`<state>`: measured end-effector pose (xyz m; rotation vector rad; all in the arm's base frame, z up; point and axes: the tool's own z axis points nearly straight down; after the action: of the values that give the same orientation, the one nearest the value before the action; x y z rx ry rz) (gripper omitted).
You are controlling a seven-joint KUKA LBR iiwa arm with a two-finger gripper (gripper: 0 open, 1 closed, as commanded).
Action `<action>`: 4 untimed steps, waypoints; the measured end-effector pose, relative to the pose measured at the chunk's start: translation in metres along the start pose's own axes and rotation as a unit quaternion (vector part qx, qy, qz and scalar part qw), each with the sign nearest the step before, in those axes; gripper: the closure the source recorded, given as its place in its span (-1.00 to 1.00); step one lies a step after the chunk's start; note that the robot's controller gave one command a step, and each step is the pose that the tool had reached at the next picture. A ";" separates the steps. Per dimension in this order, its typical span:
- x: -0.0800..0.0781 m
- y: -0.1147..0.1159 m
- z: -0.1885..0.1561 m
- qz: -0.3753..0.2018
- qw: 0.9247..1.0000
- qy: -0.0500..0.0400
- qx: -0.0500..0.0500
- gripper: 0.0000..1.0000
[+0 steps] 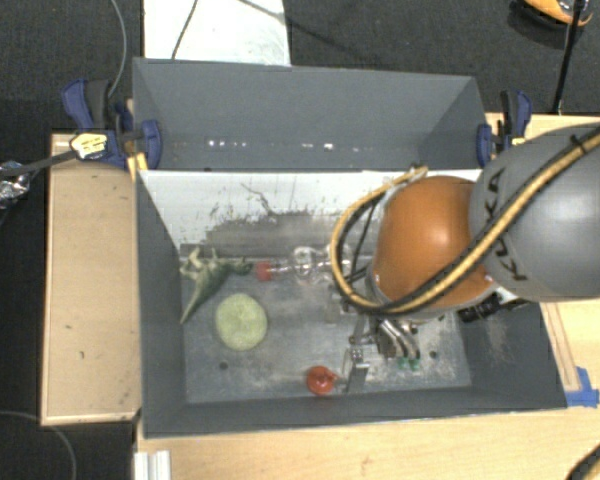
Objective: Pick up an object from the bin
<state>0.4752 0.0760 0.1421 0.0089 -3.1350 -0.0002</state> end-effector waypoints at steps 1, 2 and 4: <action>-0.002 0.000 -0.004 0.002 1.000 -0.004 0.000 -1.00; -0.006 0.005 0.015 -0.053 0.999 -0.007 0.000 -1.00; -0.002 0.021 0.071 -0.143 0.990 -0.008 0.000 1.00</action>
Offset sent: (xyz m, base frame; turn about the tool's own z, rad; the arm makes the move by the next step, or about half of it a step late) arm 0.0092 0.0200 -0.0721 -0.3573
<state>0.4767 0.0971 0.0712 0.4578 -3.1172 -0.0013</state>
